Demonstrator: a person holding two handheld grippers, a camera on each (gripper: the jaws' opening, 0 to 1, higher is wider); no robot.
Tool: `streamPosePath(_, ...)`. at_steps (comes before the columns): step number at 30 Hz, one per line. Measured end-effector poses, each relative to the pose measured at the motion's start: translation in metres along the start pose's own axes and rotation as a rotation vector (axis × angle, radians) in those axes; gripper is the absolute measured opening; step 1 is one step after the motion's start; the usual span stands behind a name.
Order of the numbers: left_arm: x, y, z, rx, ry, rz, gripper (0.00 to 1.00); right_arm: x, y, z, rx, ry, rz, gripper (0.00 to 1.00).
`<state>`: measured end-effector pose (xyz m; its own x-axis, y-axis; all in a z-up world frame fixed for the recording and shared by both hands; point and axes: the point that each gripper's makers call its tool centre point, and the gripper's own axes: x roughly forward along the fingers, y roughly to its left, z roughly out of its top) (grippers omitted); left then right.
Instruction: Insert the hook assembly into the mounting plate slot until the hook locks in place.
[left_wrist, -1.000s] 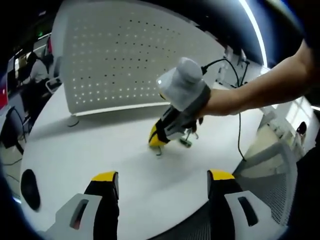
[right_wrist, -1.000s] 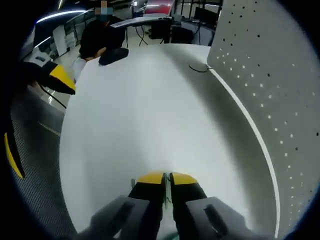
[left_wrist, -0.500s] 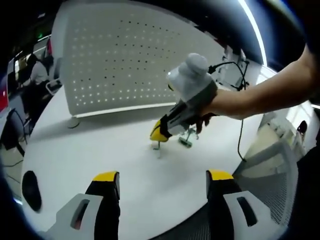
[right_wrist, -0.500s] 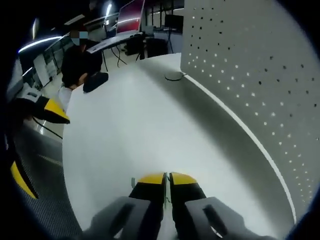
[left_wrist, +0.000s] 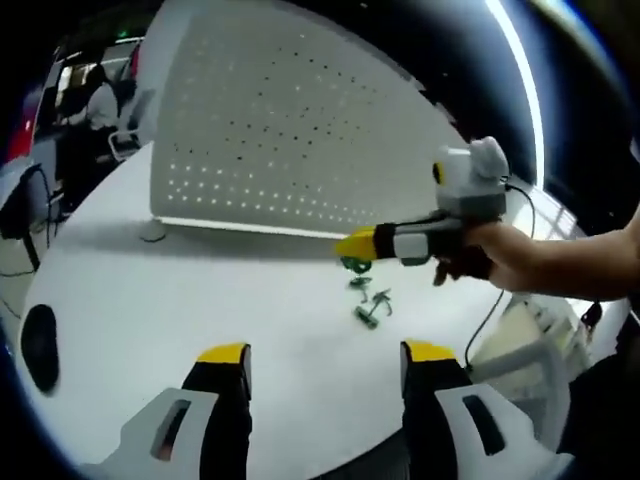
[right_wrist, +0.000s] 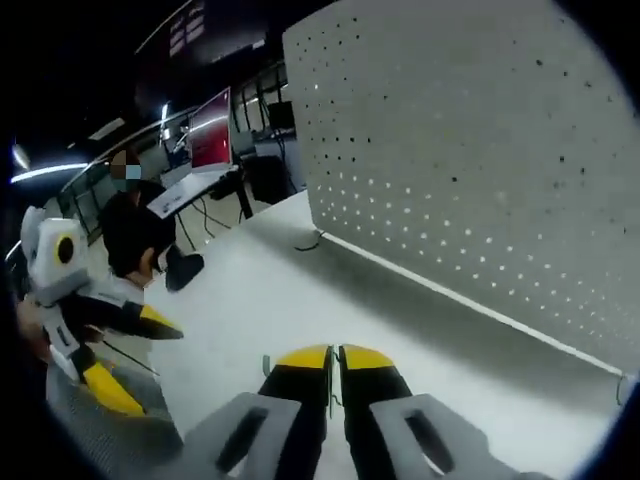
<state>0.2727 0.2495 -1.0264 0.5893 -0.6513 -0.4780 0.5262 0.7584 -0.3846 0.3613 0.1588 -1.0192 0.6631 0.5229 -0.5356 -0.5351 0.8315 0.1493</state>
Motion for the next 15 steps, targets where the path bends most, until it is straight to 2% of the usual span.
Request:
streamPosePath(4,0.007,-0.014,0.017,-0.041,-0.014,-0.029,0.66,-0.018,0.007,0.006,0.025,-0.06,-0.022,0.0)
streamPosePath(6,0.009,-0.021,0.026,-0.051,-0.024,-0.039,0.65,-0.027,0.012,0.01,0.022,-0.092,-0.032,0.0)
streamPosePath(10,0.011,-0.024,0.041,-0.045,-0.034,-0.012,0.61,-0.042,0.023,0.017,0.002,-0.152,-0.054,0.0)
streamPosePath(12,0.012,-0.03,0.048,-0.088,-0.053,-0.036,0.58,-0.048,0.026,0.019,0.009,-0.183,-0.075,0.0)
streamPosePath(15,0.016,-0.037,0.049,-0.13,-0.049,-0.06,0.55,-0.056,0.03,0.02,0.028,-0.223,-0.091,0.0)
